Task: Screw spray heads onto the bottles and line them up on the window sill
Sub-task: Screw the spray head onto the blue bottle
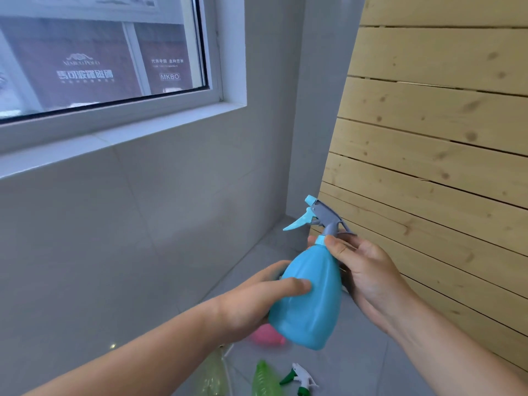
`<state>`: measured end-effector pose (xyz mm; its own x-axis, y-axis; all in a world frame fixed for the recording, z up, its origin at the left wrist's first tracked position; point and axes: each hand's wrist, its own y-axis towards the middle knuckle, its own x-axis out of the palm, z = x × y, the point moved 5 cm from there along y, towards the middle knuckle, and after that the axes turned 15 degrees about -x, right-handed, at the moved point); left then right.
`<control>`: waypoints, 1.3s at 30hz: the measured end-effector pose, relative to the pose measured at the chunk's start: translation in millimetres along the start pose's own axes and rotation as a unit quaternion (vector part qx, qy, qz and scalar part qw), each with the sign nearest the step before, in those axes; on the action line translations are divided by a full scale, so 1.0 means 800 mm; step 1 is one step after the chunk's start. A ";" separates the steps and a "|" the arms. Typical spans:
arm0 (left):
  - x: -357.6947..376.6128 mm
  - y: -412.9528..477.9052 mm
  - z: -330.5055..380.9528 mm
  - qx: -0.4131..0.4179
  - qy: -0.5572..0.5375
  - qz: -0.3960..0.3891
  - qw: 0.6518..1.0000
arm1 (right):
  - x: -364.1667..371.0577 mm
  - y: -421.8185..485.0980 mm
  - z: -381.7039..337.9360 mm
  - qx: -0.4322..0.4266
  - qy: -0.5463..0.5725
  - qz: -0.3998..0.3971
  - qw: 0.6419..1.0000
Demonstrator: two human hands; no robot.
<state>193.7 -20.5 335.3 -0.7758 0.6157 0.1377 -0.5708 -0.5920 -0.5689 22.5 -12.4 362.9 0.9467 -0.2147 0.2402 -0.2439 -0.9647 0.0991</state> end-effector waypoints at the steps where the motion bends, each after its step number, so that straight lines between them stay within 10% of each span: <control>1: -0.008 -0.004 0.005 0.015 0.005 0.013 1.000 | 0.003 -0.001 -0.002 -0.013 -0.022 0.005 1.000; 16: -0.151 -0.050 0.160 0.254 -0.035 0.233 0.938 | 0.194 0.105 -0.059 -0.200 -0.156 -0.145 0.956; 39: -0.377 -0.001 0.371 0.245 0.023 0.401 0.882 | 0.357 0.401 -0.088 -0.249 -0.187 -0.147 0.939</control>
<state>348.6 -360.1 534.5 -0.9777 -0.0894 -0.1898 0.1001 -0.9939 -0.0473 199.9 -372.6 531.6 0.9734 -0.0791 -0.2148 0.0591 -0.8198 0.5696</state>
